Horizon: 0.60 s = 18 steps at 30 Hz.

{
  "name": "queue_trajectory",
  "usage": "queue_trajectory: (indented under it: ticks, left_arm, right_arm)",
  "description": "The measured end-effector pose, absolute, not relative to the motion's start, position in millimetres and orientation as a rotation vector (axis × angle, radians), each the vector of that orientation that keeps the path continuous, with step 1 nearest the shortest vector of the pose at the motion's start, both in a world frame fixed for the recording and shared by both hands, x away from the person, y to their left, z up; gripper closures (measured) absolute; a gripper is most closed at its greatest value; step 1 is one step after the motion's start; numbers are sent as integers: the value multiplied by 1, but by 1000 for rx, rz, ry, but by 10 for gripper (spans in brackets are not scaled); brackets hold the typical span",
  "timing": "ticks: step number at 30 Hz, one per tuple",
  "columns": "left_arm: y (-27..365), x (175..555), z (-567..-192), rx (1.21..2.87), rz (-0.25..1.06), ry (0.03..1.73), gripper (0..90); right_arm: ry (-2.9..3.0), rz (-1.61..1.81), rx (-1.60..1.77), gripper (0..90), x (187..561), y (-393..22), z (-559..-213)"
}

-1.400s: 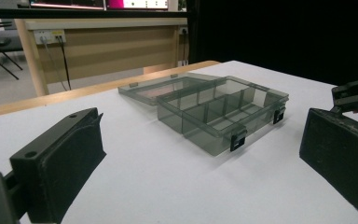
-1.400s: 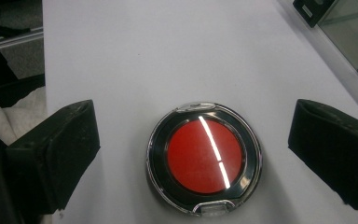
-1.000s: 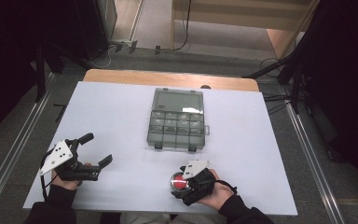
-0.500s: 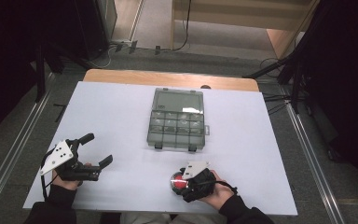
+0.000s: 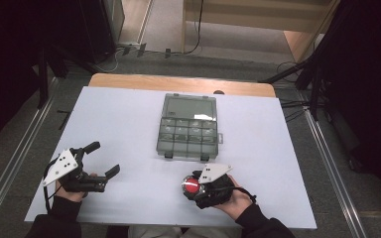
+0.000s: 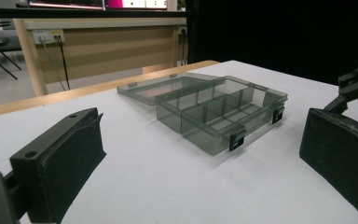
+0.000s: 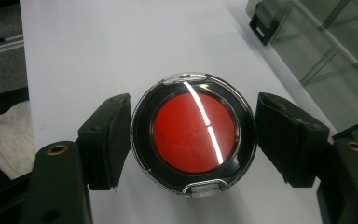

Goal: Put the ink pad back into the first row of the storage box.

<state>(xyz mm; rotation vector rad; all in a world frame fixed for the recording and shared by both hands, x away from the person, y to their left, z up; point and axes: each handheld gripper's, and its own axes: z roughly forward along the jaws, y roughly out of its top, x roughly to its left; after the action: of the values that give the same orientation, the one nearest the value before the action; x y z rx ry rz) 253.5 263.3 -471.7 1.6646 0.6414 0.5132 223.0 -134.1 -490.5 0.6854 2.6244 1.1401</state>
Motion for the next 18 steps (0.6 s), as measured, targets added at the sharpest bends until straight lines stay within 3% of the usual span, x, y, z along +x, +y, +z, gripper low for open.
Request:
queue_trajectory:
  ticks: [18]
  left_arm:
    - [264, 253, -471, 1665, 520, 645, 0]
  right_arm:
    - [2574, 1199, 695, 311, 247, -135, -469]
